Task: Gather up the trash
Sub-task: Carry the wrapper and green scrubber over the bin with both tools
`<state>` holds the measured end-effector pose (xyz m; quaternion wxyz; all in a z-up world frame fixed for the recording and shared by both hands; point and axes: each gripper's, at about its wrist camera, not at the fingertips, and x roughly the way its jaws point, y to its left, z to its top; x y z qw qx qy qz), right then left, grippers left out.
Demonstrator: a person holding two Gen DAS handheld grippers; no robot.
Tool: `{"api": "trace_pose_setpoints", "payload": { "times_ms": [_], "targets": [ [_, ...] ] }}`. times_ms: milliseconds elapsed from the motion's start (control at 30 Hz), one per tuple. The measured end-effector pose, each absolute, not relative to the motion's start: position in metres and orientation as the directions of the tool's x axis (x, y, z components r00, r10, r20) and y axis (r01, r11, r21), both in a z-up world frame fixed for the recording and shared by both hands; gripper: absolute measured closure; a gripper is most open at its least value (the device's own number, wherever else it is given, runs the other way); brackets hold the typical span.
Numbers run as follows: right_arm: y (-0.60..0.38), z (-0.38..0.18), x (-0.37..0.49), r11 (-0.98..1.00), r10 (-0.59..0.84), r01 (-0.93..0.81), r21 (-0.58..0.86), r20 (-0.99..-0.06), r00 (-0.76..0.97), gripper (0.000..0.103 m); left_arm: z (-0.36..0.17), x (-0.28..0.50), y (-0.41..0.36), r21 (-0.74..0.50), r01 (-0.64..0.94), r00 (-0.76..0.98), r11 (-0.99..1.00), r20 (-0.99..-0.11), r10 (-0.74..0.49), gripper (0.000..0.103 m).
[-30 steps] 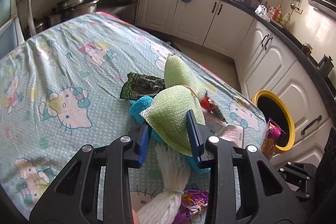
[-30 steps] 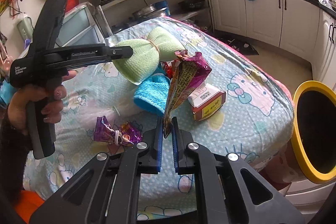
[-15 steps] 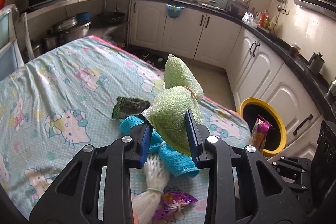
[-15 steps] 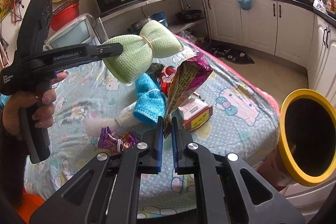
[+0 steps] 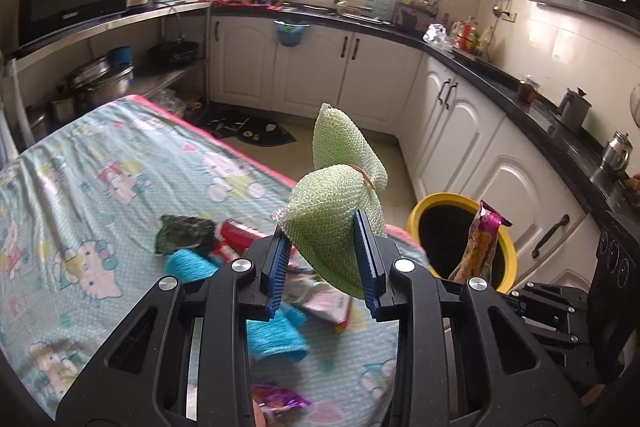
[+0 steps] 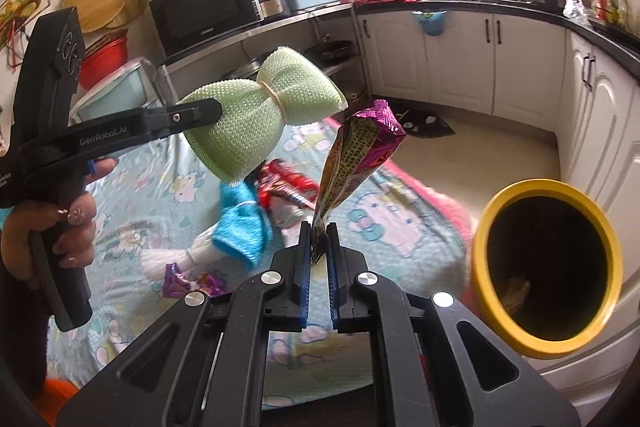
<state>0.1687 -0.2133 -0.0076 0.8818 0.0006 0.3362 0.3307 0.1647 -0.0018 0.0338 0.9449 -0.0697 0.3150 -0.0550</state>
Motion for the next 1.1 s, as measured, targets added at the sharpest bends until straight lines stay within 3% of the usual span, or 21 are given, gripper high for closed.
{"api": "trace_pose_setpoints", "payload": {
  "times_ms": [1100],
  "targets": [
    [-0.369, 0.006, 0.214, 0.938, 0.345, -0.264, 0.224, -0.537, 0.770, 0.095, 0.032, 0.230, -0.135, -0.198, 0.287, 0.745, 0.937, -0.569, -0.348, 0.079]
  ]
}}
